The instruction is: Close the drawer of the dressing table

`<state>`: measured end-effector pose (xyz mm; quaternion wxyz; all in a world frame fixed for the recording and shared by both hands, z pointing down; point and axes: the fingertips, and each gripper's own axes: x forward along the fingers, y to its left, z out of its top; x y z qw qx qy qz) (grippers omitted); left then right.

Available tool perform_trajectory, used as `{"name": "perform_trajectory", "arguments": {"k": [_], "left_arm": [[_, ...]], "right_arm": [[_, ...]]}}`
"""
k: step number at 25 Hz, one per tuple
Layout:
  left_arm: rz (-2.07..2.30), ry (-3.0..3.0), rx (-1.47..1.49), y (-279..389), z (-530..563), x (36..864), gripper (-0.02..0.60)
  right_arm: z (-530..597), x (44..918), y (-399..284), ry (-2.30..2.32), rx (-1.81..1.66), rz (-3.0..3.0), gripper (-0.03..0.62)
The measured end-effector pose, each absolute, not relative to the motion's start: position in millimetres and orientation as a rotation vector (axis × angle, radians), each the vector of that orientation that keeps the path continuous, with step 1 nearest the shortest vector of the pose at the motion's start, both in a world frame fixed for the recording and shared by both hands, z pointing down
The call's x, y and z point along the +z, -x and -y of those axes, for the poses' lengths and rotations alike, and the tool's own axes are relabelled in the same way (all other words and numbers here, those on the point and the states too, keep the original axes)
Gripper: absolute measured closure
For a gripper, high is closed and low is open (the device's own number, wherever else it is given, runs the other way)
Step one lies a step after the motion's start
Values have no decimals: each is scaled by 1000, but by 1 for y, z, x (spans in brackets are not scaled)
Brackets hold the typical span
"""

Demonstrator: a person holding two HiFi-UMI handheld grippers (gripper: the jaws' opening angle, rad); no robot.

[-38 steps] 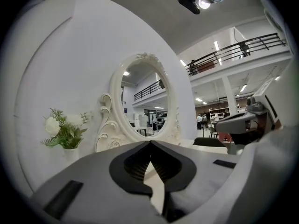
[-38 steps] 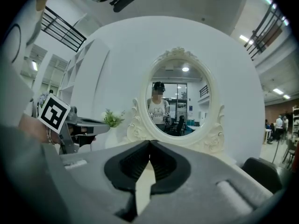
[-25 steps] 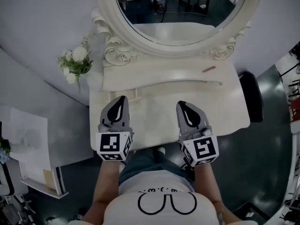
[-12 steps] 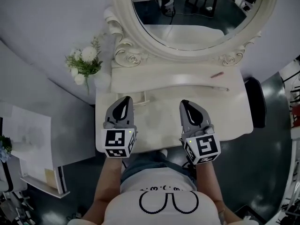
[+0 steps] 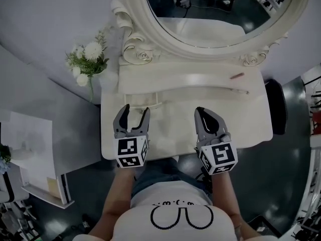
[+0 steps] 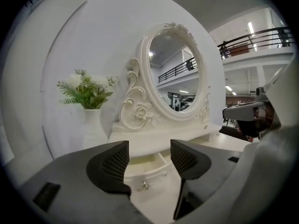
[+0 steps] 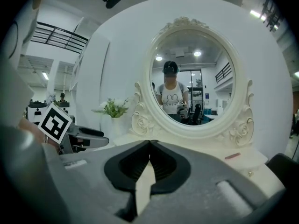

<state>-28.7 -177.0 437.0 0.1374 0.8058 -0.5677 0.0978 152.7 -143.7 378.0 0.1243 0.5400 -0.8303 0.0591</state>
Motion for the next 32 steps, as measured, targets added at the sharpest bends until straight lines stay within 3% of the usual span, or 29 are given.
{"name": "perform_trajectory", "arguments": {"k": [12,21,23,26,32], "left_arm": [[1630,-2088,499,32,159,547,310],[1677,-2029,547,29,177,579,314],[1690,-2010,547,30,180,581,337],[1719,-1991,559,33,182,581,486],[1689,-1979,581,33,180,586,488]], "right_arm": [[130,445,-151,-1456,326,2350,592],[117,464,-148,-1394,359,2328,592],[116,465,-147,-1388,361,2323,592],[117,466,-147,-1384,362,2319,592],[121,464,-142,-1384,352,2323,592]]}}
